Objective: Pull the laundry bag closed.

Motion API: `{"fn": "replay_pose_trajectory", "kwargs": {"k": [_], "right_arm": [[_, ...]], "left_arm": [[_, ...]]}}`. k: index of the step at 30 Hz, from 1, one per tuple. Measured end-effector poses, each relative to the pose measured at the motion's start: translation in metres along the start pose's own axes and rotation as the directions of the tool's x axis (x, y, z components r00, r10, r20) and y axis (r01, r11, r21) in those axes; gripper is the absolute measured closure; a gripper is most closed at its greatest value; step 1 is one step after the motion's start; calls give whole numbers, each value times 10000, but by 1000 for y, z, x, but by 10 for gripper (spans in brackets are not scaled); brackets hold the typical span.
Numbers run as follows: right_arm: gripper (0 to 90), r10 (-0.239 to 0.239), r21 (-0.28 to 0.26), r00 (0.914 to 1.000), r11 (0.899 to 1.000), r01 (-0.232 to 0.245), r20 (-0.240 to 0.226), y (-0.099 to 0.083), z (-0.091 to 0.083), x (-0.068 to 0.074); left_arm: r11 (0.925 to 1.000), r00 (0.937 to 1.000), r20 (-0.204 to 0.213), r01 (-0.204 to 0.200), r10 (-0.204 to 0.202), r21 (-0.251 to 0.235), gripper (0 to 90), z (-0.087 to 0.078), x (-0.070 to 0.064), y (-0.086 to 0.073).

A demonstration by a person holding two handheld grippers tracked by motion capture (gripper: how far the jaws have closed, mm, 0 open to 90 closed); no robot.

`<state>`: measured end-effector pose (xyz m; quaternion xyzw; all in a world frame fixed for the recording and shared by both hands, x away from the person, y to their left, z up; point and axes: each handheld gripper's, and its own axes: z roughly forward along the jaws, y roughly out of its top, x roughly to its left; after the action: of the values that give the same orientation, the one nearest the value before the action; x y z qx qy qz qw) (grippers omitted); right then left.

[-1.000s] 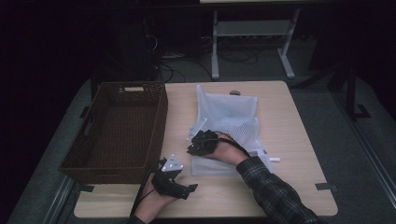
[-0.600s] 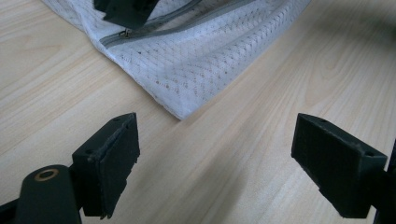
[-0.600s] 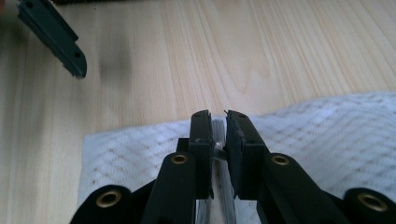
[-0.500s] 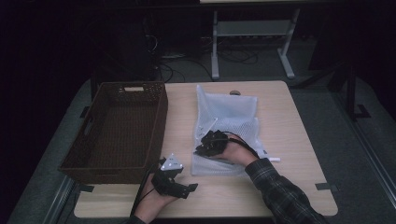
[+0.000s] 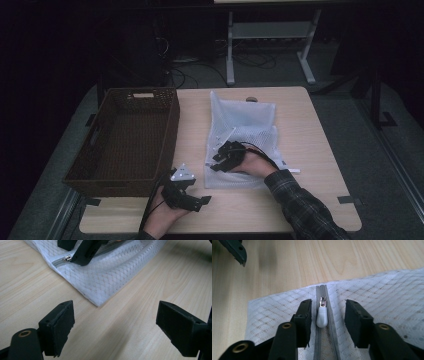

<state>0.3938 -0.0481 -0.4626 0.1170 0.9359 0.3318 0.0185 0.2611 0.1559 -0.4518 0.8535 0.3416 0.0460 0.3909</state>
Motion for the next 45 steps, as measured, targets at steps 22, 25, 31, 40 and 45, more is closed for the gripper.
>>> {"fn": "replay_pose_trajectory", "kwargs": {"k": [22, 25, 31, 40, 45], "right_arm": [[846, 554, -1228, 9983, 9908, -571, -176, -18, -6, -1], [846, 586, -1567, 9982, 9858, -603, -153, -20, -16, -1], [846, 390, -2084, 9992, 9772, -397, -76, -27, -38, 5], [846, 229, -2498, 9995, 9679, -271, -195, -40, -59, 12], [846, 146, -2565, 9996, 9663, -203, -241, -43, -61, 12]], "left_arm": [[9999, 9999, -86, -88, 88, -49, 174, 0, 0, 2], [9999, 10000, -49, -73, 72, -115, 203, 0, 0, 4], [9994, 10000, -62, -30, 28, -340, 230, 1, 3, 14], [9954, 9995, 90, 296, -289, -911, 304, 9, 19, 40], [9929, 9975, 566, 479, -419, -1084, 407, 19, 32, 52]]}}
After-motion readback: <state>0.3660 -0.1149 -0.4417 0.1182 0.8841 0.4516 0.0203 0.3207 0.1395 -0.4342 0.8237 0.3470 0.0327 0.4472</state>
